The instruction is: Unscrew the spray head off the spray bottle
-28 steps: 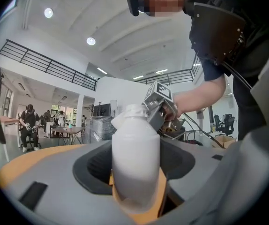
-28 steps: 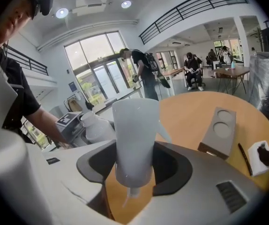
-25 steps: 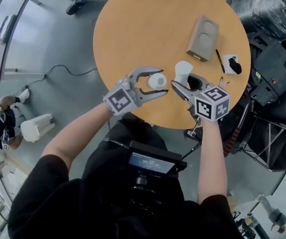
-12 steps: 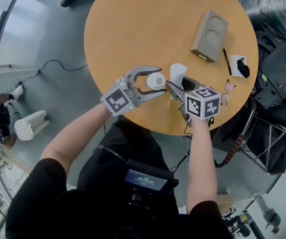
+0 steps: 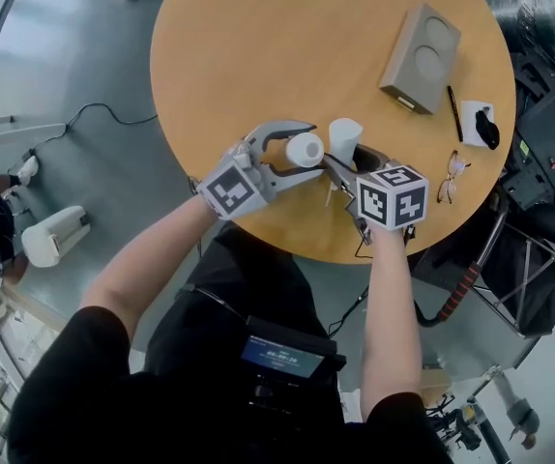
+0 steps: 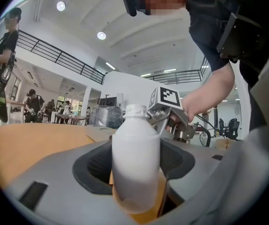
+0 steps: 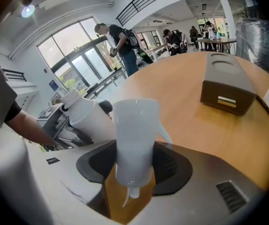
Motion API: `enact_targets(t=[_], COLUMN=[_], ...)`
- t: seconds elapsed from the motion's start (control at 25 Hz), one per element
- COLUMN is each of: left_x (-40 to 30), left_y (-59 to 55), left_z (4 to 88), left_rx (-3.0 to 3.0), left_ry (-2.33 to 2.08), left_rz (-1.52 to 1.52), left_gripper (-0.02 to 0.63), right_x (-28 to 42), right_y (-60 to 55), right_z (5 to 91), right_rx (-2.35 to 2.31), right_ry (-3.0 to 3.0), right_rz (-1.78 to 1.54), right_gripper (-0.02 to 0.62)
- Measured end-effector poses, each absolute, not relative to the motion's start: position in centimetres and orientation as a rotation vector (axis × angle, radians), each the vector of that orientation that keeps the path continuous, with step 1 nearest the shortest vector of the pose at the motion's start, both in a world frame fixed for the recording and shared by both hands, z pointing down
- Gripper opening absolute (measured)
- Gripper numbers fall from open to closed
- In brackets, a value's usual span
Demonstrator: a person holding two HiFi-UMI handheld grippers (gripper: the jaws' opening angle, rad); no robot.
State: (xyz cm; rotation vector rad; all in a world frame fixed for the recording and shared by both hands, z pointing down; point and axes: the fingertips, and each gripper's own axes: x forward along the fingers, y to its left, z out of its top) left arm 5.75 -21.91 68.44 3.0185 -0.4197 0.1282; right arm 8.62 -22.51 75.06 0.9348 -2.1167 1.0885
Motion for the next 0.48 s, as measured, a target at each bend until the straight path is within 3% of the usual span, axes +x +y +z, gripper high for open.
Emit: enact_targets(t=[0.48], left_x=[5.6], left_y=[-21.4], left_z=[72.6], left_rx=[3.004], left_ry=[-0.438], left_rz=[0.223], left_gripper=[0.308], right_x=[8.5], right_y=[-22.3], right_z=[78.0], right_rx=[0.904], right_ry=[-2.063], right_rz=[1.064], right_gripper=[0.232])
